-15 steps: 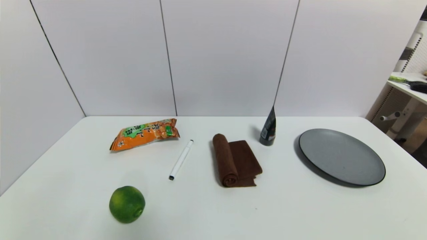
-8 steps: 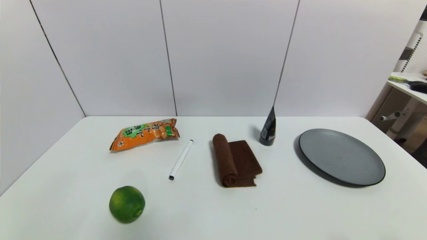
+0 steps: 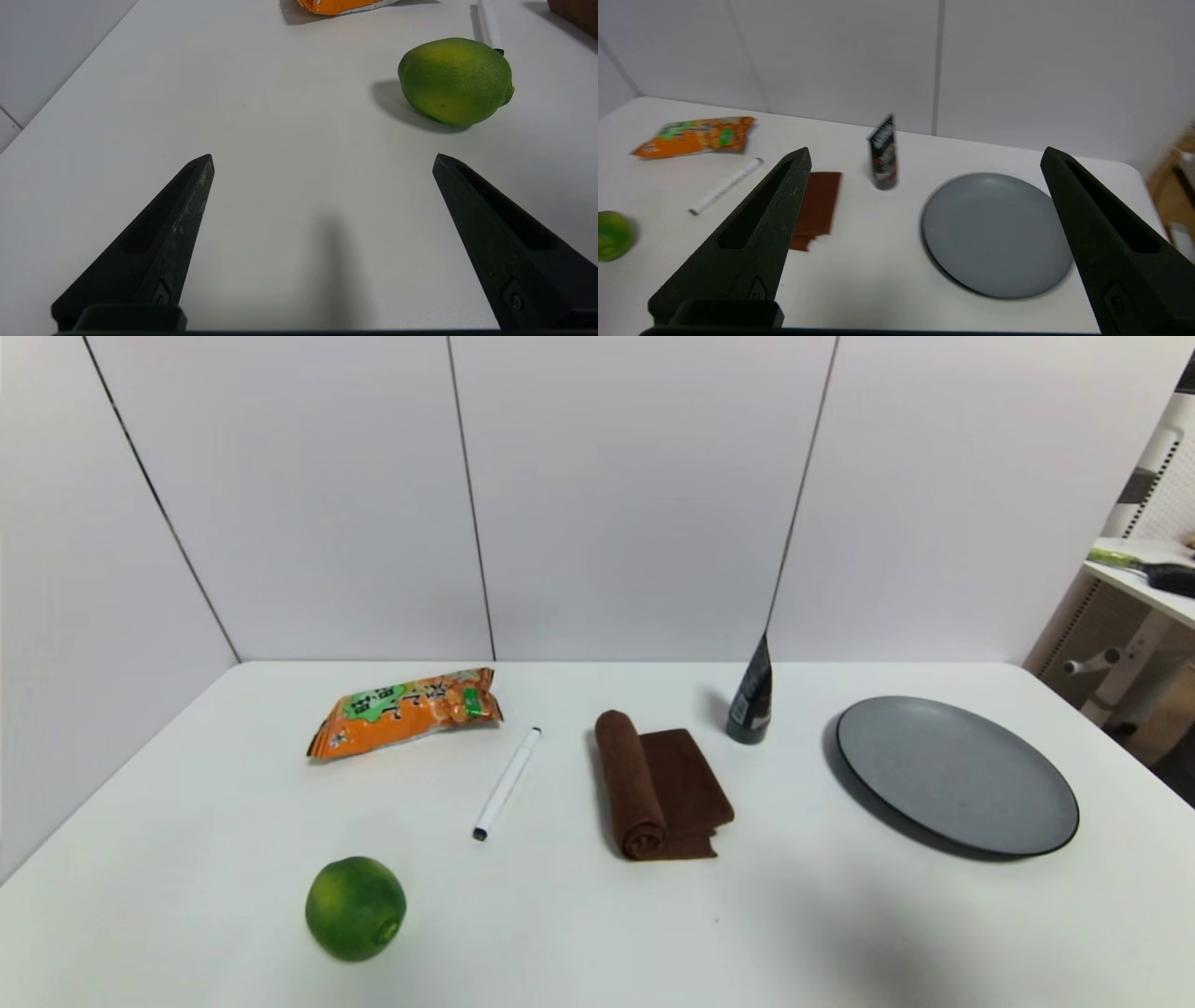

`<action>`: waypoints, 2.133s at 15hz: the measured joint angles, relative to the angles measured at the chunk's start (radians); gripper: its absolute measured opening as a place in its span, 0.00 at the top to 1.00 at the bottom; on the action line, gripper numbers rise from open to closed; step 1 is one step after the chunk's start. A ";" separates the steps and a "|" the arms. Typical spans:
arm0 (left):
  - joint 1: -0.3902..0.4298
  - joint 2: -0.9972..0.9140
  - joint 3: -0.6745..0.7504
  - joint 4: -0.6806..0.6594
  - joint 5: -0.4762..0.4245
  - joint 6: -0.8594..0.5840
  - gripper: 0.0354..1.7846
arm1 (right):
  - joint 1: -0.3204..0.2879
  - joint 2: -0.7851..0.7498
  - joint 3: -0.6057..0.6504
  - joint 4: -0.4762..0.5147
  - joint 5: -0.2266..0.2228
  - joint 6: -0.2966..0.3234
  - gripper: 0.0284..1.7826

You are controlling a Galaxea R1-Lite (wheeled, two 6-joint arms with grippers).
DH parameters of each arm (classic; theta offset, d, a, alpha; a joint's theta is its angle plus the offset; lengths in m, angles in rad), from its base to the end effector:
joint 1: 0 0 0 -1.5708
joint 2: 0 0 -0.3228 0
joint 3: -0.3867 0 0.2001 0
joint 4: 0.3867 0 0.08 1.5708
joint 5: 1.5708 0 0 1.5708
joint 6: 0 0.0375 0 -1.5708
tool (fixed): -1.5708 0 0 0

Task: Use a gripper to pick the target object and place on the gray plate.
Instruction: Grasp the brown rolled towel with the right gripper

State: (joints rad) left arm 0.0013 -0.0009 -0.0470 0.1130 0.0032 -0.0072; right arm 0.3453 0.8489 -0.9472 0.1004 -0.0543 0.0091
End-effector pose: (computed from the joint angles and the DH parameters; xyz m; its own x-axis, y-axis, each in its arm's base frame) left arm -0.0241 0.0001 0.0763 0.9979 0.0045 -0.0651 -0.0050 1.0000 -0.0070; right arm 0.0771 0.0256 0.3353 0.9580 0.2869 -0.0021 -0.2869 0.9579 0.0090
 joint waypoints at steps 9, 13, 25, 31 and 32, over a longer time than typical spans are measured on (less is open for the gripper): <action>0.000 0.000 0.000 0.000 0.000 0.000 0.06 | 0.356 0.571 -0.364 0.005 -0.026 0.007 0.05; 0.000 0.000 0.000 0.000 0.000 0.000 0.06 | 0.396 0.821 -0.481 0.006 0.003 0.009 0.05; 0.000 0.000 0.000 0.000 0.000 0.000 0.06 | 0.410 1.194 -0.549 0.055 -0.231 0.031 0.05; 0.000 0.000 0.000 0.000 0.000 0.000 0.06 | 0.397 1.265 -0.543 0.053 -0.258 0.033 0.05; 0.000 0.000 0.000 0.000 0.000 0.000 0.06 | 0.391 1.277 -0.541 0.053 -0.258 0.032 0.05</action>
State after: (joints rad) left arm 0.0013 -0.0009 -0.0474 0.1130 0.0032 -0.0072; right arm 0.7364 2.1264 -1.4879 0.1538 -0.3126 0.0413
